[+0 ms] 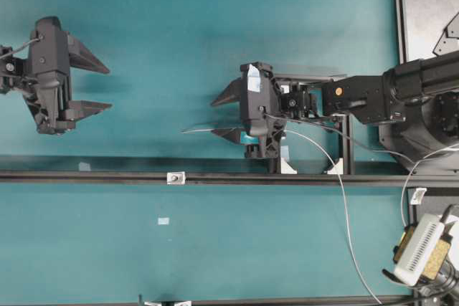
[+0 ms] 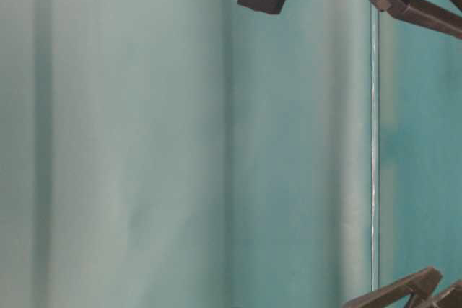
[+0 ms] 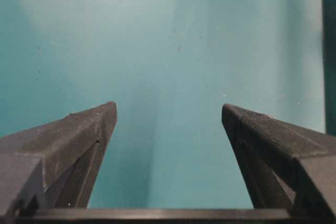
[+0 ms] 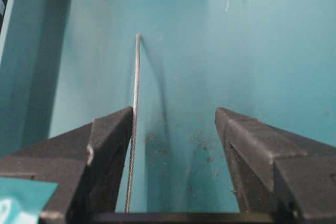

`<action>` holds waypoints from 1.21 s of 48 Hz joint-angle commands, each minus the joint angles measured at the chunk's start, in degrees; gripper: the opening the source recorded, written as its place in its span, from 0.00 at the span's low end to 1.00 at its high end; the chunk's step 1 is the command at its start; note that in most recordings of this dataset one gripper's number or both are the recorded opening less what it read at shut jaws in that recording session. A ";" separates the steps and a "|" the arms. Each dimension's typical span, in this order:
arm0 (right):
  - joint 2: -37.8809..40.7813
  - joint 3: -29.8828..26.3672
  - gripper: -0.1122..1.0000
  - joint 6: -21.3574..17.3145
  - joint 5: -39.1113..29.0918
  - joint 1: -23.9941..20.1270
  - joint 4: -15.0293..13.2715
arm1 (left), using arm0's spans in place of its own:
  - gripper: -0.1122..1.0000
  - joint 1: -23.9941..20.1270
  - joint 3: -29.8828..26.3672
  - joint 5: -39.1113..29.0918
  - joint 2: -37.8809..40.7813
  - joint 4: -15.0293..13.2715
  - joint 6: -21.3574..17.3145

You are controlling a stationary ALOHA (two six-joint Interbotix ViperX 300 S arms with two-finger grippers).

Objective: Insert the wire into the hole on the right side and pull it with the left arm.

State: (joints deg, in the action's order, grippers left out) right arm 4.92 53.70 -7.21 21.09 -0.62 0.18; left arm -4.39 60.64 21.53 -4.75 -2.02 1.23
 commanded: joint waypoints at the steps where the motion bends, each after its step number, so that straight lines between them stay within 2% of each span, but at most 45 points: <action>1: -0.53 -0.97 0.73 -0.44 0.79 -0.09 -0.09 | 0.68 -0.26 -1.05 0.53 -0.44 -0.09 -0.09; 11: -0.53 -0.88 0.71 -0.70 0.79 -0.09 -0.09 | 0.68 -0.26 -1.05 0.53 -0.44 -0.09 -0.09; 17: -0.53 -0.88 0.64 -0.70 0.79 -0.09 -0.09 | 0.67 -0.26 -1.05 0.53 -0.44 -0.09 -0.09; 23: -0.53 -0.88 0.47 -0.70 0.79 -0.09 -0.09 | 0.67 -0.26 -1.05 0.44 -0.44 -0.09 -0.09; 30: -0.53 -0.79 0.22 -0.70 0.79 -0.09 -0.09 | 0.68 -0.18 -1.05 0.53 -0.44 -0.09 -0.09; 34: -0.53 -0.79 0.13 -0.70 0.79 -0.09 -0.09 | 0.68 -0.26 -1.14 0.53 -0.44 -0.09 -0.09; 58: -0.53 -1.05 0.12 -0.70 0.79 -0.09 -0.09 | 0.67 -0.26 -1.05 0.53 -0.44 -0.09 -0.09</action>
State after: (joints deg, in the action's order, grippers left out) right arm 4.92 53.70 -7.82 21.36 -0.88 0.09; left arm -4.39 60.56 21.53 -4.66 -2.02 1.23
